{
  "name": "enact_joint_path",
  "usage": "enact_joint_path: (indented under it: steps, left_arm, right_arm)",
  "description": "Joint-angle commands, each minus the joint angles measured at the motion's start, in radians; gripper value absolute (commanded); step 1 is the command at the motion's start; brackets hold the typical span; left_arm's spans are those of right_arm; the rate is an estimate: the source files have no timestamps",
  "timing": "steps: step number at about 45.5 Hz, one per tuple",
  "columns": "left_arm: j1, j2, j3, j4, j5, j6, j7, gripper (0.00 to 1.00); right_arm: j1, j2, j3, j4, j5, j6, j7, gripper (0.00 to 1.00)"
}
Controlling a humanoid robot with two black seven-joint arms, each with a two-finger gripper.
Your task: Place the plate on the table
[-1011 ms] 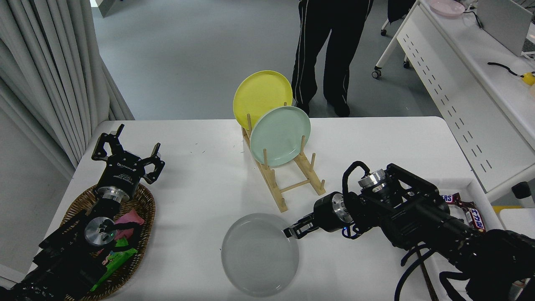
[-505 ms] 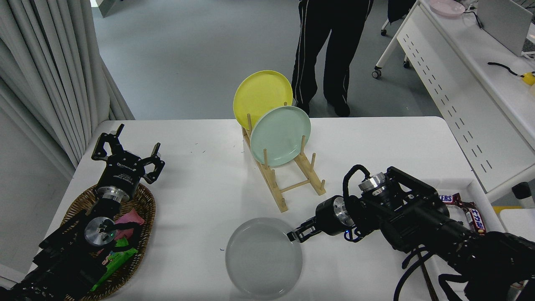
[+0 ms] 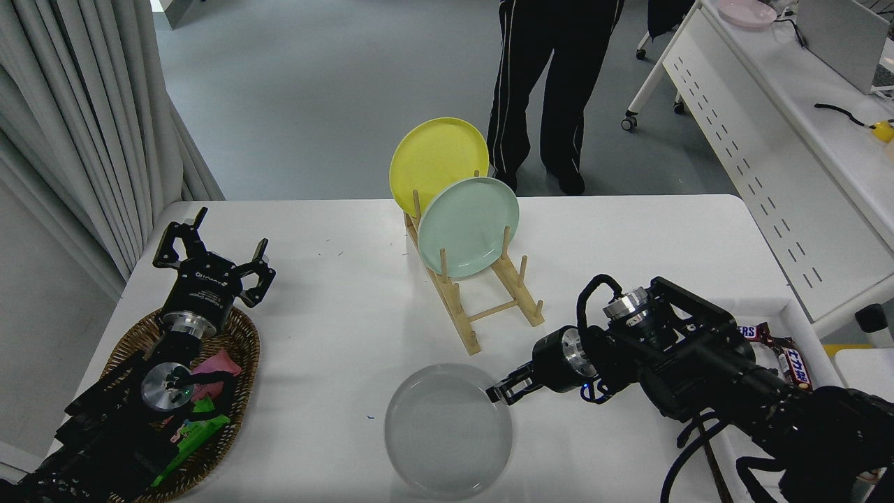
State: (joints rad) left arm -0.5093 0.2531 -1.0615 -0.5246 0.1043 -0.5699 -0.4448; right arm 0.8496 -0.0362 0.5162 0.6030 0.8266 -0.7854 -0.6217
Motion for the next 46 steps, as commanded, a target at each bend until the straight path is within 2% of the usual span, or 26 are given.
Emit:
enact_joint_path:
  steps: [1,46]
  left_arm:
    - [0.000,0.000,0.000,0.000,0.000,-0.001,0.000,1.00]
    - [0.000,0.000,0.000,0.000,0.000,-0.001,0.000,1.00]
  right_arm:
    - [0.000,-0.004,-0.001,0.000,-0.007,0.000,0.000,0.00]
    - [-0.001,-0.007,0.013,0.000,-0.021,0.000,0.000,0.00]
